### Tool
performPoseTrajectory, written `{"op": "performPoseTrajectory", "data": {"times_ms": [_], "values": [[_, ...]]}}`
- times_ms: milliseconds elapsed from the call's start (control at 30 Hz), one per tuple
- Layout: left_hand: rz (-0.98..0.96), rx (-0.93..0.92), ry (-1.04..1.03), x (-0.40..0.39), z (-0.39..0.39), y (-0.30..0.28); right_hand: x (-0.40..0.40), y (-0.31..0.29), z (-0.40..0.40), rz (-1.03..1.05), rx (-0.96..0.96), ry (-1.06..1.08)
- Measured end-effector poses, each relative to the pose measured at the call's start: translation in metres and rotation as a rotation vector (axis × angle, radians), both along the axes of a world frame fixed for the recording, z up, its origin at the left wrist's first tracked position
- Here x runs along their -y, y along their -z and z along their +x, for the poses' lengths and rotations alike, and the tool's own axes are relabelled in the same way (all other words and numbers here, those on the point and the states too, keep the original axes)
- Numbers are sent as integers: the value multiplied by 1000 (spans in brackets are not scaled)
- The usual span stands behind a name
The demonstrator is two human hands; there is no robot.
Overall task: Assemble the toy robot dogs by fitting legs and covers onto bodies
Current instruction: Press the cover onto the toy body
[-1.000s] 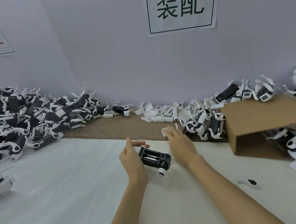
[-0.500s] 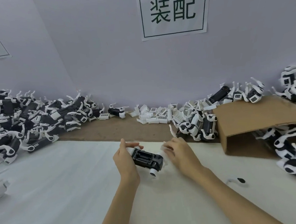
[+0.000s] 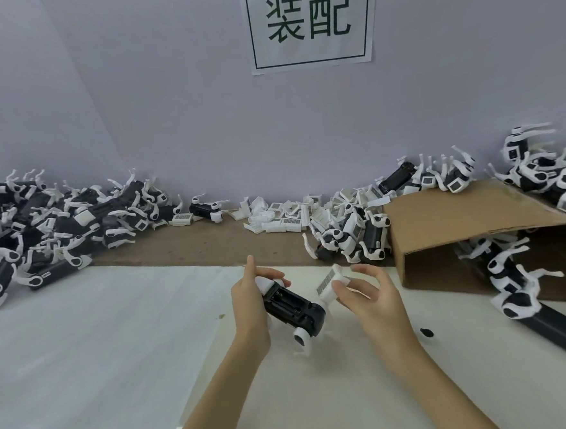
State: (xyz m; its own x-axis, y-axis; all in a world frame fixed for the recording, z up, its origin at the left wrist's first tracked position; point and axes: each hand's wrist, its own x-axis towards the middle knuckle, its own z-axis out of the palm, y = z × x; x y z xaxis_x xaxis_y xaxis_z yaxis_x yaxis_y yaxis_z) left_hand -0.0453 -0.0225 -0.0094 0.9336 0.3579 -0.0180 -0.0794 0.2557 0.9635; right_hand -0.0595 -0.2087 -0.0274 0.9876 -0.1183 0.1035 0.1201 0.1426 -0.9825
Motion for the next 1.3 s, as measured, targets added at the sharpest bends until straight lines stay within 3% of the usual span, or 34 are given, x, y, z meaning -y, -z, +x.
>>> {"op": "performPoseTrajectory", "data": {"times_ms": [200, 333, 433, 567, 733, 1067, 1300], "values": [[101, 40, 159, 17, -6, -2, 13, -9, 8, 401, -63, -68], [386, 168, 326, 16, -12, -5, 16, -10, 7, 535, -60, -56], [543, 283, 403, 15, -18, -1, 17, -12, 4, 404, -61, 11], [605, 379, 300, 21, -18, 2, 15, -8, 6, 264, -21, 144], [649, 399, 187, 25, -12, 7, 9, -10, 3, 167, 8, -7], [716, 366, 83, 23, -11, 4, -3, 0, -18, -642, 401, -158], [551, 230, 71, 18, -3, 6, -13, 6, -13, -927, 712, 150]]}}
